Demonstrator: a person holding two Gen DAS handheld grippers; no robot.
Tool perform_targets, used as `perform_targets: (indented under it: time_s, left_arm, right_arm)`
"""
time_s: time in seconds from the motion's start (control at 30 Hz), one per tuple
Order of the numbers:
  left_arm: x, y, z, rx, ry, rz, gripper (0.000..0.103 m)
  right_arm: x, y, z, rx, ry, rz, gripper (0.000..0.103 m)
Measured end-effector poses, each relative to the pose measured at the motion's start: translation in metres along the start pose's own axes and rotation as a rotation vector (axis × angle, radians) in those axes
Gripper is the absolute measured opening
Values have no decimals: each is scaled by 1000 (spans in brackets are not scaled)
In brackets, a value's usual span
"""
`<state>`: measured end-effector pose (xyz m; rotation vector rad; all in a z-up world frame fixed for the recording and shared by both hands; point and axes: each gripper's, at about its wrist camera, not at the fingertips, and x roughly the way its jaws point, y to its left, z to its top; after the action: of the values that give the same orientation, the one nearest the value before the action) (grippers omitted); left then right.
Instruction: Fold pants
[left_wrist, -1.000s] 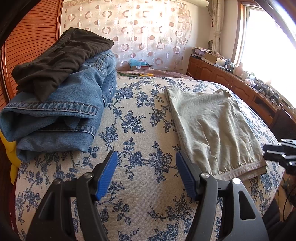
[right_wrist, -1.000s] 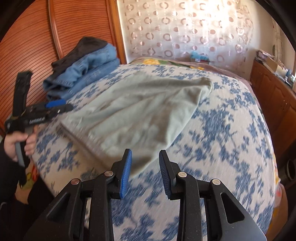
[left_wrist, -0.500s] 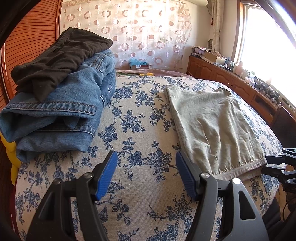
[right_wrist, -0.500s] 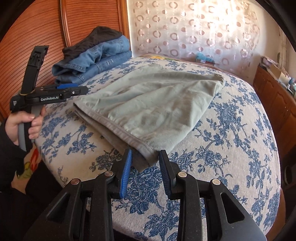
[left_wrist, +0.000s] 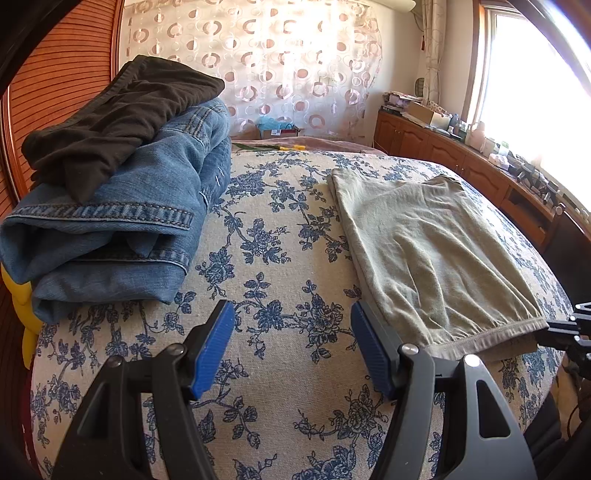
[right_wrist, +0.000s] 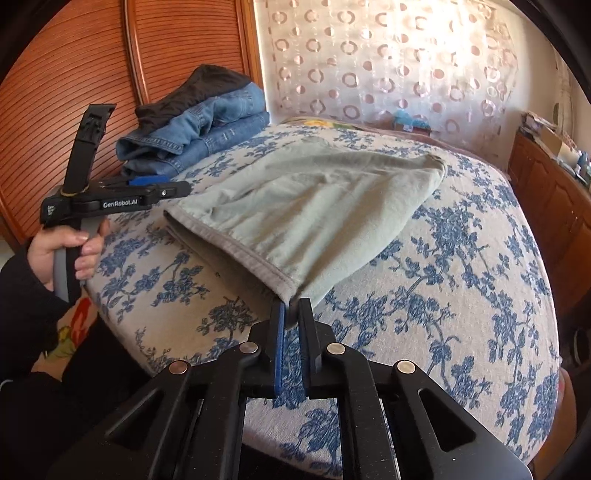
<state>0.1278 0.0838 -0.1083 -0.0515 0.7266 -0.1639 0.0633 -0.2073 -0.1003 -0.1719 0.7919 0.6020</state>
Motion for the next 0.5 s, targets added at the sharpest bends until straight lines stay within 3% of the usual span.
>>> perform_targets:
  time_s: [0.17, 0.5]
  left_arm:
    - [1, 1, 1, -1, -2, 3, 66]
    - [-14, -17, 4, 10, -12, -42, 66]
  right_arm:
    - [0, -3, -3, 24, 4, 2, 6]
    - [-12, -5, 4, 54, -54, 9, 22]
